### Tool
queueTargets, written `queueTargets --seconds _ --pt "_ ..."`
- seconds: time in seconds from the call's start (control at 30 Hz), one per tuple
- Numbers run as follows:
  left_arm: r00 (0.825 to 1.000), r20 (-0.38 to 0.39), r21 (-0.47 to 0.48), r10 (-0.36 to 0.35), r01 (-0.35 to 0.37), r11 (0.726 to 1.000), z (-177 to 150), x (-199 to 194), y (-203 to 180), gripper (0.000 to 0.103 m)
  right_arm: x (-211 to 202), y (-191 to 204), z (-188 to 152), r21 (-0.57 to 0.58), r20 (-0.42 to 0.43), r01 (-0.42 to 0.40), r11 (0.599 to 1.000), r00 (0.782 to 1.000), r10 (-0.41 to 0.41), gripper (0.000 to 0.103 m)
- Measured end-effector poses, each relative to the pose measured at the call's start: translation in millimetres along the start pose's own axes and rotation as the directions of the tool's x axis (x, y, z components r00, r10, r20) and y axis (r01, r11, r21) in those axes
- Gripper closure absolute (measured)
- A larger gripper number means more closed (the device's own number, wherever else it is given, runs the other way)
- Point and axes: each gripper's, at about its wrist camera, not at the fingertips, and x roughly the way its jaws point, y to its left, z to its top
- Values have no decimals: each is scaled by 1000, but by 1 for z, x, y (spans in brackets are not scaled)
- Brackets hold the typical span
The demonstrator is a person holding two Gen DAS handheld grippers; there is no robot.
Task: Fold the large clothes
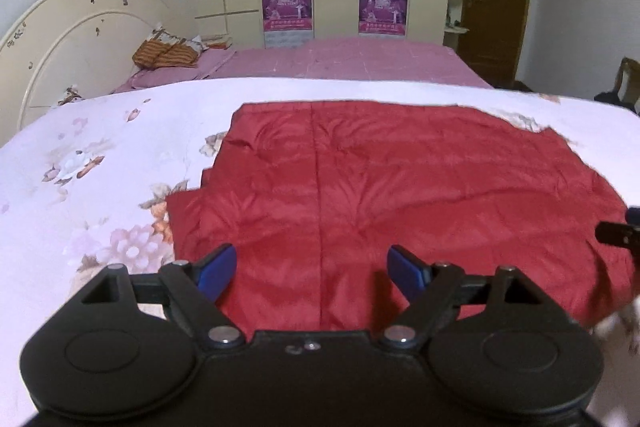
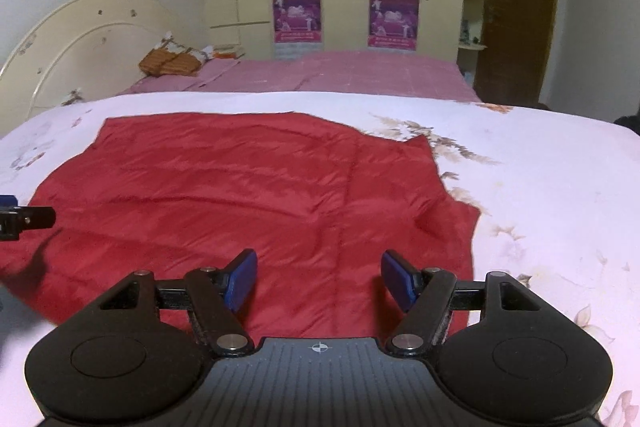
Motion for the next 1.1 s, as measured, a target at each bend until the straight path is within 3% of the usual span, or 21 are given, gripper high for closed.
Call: queueTargets --seconds 0.13,0.37,0.53,0.67,0.73,0.83,0.9,1.0,1.1 --pt "999 -18 32 29 -28 999 -16 6 1 22 6 10 -10 -42 -25 12 999 1000 -13 35" --pt "998 -51 -23 25 -26 999 -30 21 14 21 26 -5 -29 -85 -61 91 992 994 -96 35" --pt "996 -70 -53 47 -50 997 -28 7 24 24 11 -24 -25 -32 -67 110 993 991 -112 35" --pt "995 -97 -193 18 -36 981 -27 -13 45 17 -12 -40 -23 88 -90 79 993 993 -71 35" --pt "992 -125 -276 -14 -21 961 -28 -20 56 14 -21 -48 -26 145 -114 64 987 992 -48 35" --pt "982 -168 -414 -88 11 910 -40 -29 74 12 -30 -61 -34 234 -150 50 971 989 -14 33" --pt "971 -191 -501 -145 30 865 -52 -29 82 11 -32 -68 -41 304 -166 32 952 986 19 2" --pt "959 -179 -598 -220 72 798 -63 -19 87 11 -30 -71 -46 375 -155 -8 927 985 71 2" --pt "965 -120 -643 -232 103 759 -62 -9 88 10 -20 -74 -50 452 -140 -68 889 979 146 2"
